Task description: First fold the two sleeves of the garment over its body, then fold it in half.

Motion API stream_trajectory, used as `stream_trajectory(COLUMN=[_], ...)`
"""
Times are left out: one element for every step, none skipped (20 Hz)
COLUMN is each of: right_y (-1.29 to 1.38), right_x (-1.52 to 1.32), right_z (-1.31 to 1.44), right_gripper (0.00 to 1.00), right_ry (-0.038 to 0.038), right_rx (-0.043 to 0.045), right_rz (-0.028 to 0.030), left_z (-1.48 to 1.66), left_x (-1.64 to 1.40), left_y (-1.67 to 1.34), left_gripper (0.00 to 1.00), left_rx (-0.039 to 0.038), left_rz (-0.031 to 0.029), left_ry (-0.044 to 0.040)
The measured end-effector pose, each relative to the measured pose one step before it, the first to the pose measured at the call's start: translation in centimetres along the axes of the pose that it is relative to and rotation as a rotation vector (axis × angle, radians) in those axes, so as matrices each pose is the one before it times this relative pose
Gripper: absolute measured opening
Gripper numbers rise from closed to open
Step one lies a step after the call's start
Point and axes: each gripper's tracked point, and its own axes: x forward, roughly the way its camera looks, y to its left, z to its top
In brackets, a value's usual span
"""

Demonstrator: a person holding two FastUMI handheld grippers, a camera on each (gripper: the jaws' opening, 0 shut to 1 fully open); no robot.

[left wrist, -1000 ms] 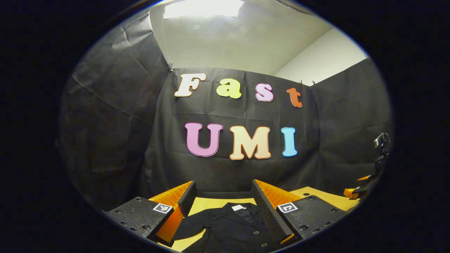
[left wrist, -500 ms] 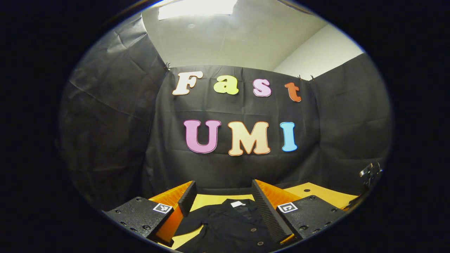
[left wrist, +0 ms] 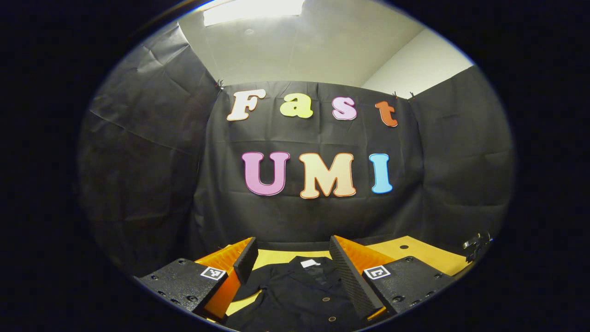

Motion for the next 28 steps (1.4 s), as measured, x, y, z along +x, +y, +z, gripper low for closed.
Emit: stream_trajectory(right_y=[0.857, 0.916, -0.199, -0.063, -0.247, 0.053, 0.102, 0.122, 0.458, 0.848, 1.000, 1.100, 1.046, 1.215, 0.964, 1.404, 1.639, 1.629, 1.650, 1.959, 1.809, 2.005, 1.960, 1.951, 1.963, 2.160, 1.939, 1.969], right_x=[-0.054, 0.256, 0.310, 0.044, -0.249, -0.165, -0.056, -0.497, -0.294, -0.425, -0.618, -0.357, -0.433, -0.239, -0.459, -0.168, -0.153, -0.013, -0.013, 0.271, 0.184, 0.425, 0.497, 0.109, 0.281, 0.646, 0.614, 0.620], right_z=[0.337, 0.149, -0.404, 0.035, -0.220, 0.086, 0.448, 0.607, 1.129, 1.710, 1.626, 1.843, 1.439, 1.878, 1.524, 1.772, 1.586, 1.637, 1.216, 1.224, 0.612, 0.750, 0.793, 0.517, 0.240, 0.463, 0.171, 0.270], right_gripper=[0.84, 0.60, 0.36, 0.12, 0.06, 0.04, 0.03, 0.03, 0.03, 0.03, 0.02, 0.03, 0.02, 0.02, 0.02, 0.02, 0.02, 0.02, 0.02, 0.02, 0.02, 0.02, 0.02, 0.02, 0.02, 0.02, 0.02, 0.05], right_ry=[-0.01896, -0.01919, -0.01665, -0.00661, 0.00536, 0.00685, -0.00250, -0.02362, -0.03806, -0.04005, -0.03228, -0.02750, -0.02564, -0.02923, -0.02694, -0.02784, -0.02963, -0.02752, -0.02606, -0.01991, -0.01167, -0.00570, -0.01157, -0.00489, -0.00358, -0.00172, 0.00023, 0.00135], right_rx=[-0.02771, -0.02976, -0.01843, -0.00974, 0.00065, 0.00749, 0.01035, 0.02002, 0.03110, 0.04155, 0.03470, 0.02236, 0.00916, -0.00474, -0.01298, -0.00983, -0.01029, -0.01258, -0.01200, -0.00966, -0.01240, -0.01705, -0.02024, -0.02125, -0.01770, -0.01540, -0.01372, -0.01194], right_rz=[0.02745, 0.03373, -0.00244, -0.00839, -0.00991, -0.00531, -0.00924, -0.00672, -0.00371, 0.00697, 0.00932, 0.00872, 0.00529, 0.00557, -0.00135, 0.00712, 0.00849, 0.01165, 0.01305, 0.02107, 0.02140, 0.02153, 0.02011, 0.02254, 0.02368, 0.02506, 0.02217, 0.02004], left_z=[-0.001, -0.092, 0.108, -0.107, 0.189, 0.214, -0.040, -0.176, -0.139, -0.244, -0.212, -0.467, -0.190, 0.060, -0.077, -0.347, -0.196, -0.131, -0.193, -0.282, -0.325, -0.332, -0.273, -0.372, -0.335, -0.243, -0.264, -0.134], left_x=[0.044, 0.021, 0.038, -0.019, -0.174, -0.010, 0.095, 0.116, 0.227, 0.292, 0.355, 0.317, 0.267, 0.222, 0.236, 0.242, 0.210, 0.173, 0.209, 0.135, 0.068, 0.069, 0.053, -0.155, -0.072, -0.076, -0.085, -0.196], left_y=[-0.122, 0.065, 0.302, 0.361, 0.235, 0.126, 0.254, 0.232, 0.215, 0.265, 0.414, 0.443, 0.518, 0.601, 0.781, 0.881, 0.874, 0.922, 1.053, 1.127, 1.115, 1.187, 1.129, 1.114, 1.140, 1.152, 1.215, 1.257], left_gripper=[0.93, 0.93, 0.93, 0.93, 0.92, 0.93, 0.92, 0.92, 0.92, 0.92, 0.93, 0.92, 0.92, 0.92, 0.93, 0.92, 0.92, 0.92, 0.92, 0.93, 0.93, 0.92, 0.92, 0.92, 0.92, 0.92, 0.92, 0.92], left_rx=[0.00086, 0.00562, 0.00983, 0.00735, -0.00236, -0.00690, -0.00545, -0.00224, -0.00019, 0.00077, -0.00007, -0.00117, -0.00282, -0.00193, 0.00207, 0.00458, 0.00312, 0.00099, 0.00035, -0.00095, -0.00353, -0.00608, -0.00650, -0.00383, 0.00009, 0.00257, 0.00537, 0.00581], left_rz=[0.00787, 0.00750, 0.01471, 0.01669, 0.00939, 0.00618, 0.00611, 0.00054, -0.00390, -0.00679, -0.00609, -0.00653, -0.00739, -0.00715, -0.00361, -0.00198, -0.00230, -0.00028, 0.00287, 0.00605, 0.00622, 0.00887, 0.00834, 0.00844, 0.00766, 0.00562, 0.00763, 0.00918], left_ry=[0.00221, -0.00192, -0.00116, 0.00352, -0.00451, -0.00688, -0.00213, -0.00060, 0.00023, -0.00067, 0.00544, 0.01163, 0.00613, -0.00265, 0.00214, 0.00625, 0.00385, 0.00146, 0.00317, 0.00501, 0.00693, 0.00482, 0.00664, 0.00766, 0.00838, 0.00813, 0.00287, 0.00249])
